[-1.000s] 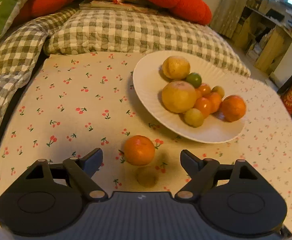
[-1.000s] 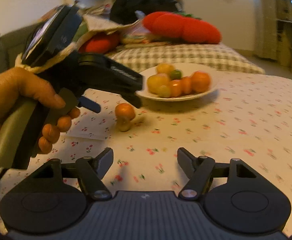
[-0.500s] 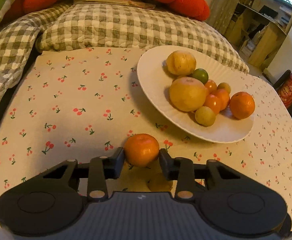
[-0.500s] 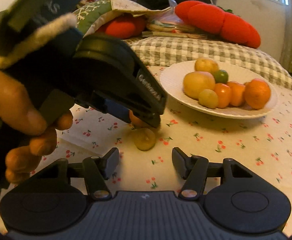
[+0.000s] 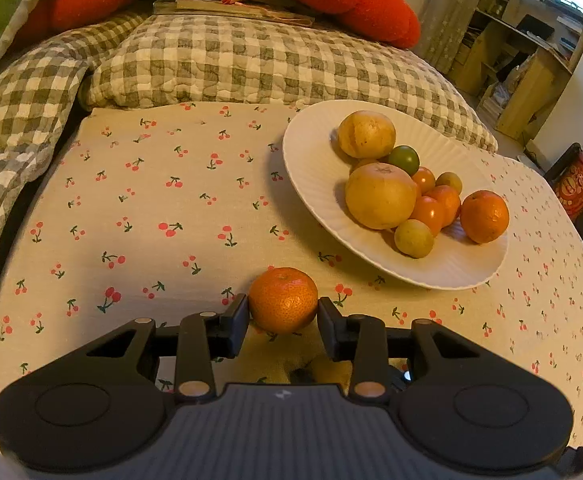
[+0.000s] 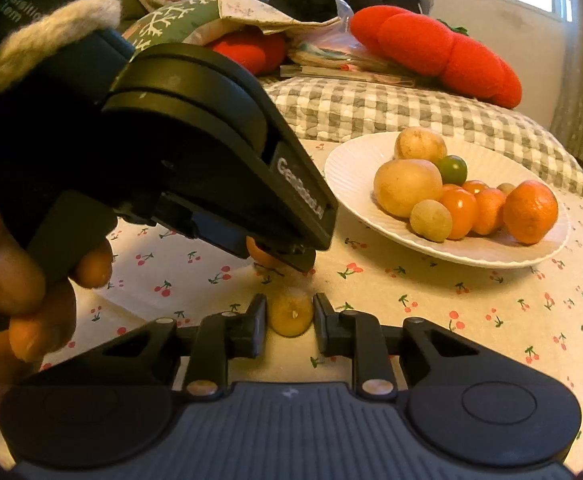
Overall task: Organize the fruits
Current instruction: 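Grasp the mandarin with the left tool while the right tool grasps the small yellow fruit, then carry both held fruits over the white plate with both tools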
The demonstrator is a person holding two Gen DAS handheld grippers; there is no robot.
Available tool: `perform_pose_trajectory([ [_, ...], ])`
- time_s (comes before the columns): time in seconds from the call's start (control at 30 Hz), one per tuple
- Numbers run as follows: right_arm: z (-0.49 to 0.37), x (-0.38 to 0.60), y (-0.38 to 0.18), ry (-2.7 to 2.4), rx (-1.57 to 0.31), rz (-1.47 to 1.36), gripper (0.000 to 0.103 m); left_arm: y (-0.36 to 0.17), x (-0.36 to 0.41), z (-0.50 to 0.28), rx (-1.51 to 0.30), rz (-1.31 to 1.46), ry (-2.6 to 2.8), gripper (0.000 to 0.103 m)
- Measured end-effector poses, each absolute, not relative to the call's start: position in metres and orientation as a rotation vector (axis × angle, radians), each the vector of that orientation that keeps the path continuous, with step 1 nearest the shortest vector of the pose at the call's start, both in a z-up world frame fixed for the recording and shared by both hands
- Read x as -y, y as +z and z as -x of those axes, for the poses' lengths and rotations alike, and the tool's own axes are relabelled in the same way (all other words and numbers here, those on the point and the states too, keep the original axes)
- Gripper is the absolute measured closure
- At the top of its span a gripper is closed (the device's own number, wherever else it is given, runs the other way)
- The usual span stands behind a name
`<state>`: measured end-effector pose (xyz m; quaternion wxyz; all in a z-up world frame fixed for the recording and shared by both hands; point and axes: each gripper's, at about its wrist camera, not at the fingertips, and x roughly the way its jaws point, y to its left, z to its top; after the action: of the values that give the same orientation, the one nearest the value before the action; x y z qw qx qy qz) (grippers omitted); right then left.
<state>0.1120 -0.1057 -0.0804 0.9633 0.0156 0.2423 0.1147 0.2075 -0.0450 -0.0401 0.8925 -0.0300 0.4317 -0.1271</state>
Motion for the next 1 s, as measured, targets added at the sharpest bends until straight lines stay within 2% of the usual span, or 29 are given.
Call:
perform_pose_trajectory([
  [1.0,-0.069,0.185,-0.067,0.139,-0.456,-0.211,0.081,-0.012,0.078,-0.168,-0.872,0.029,-0.375,0.068],
])
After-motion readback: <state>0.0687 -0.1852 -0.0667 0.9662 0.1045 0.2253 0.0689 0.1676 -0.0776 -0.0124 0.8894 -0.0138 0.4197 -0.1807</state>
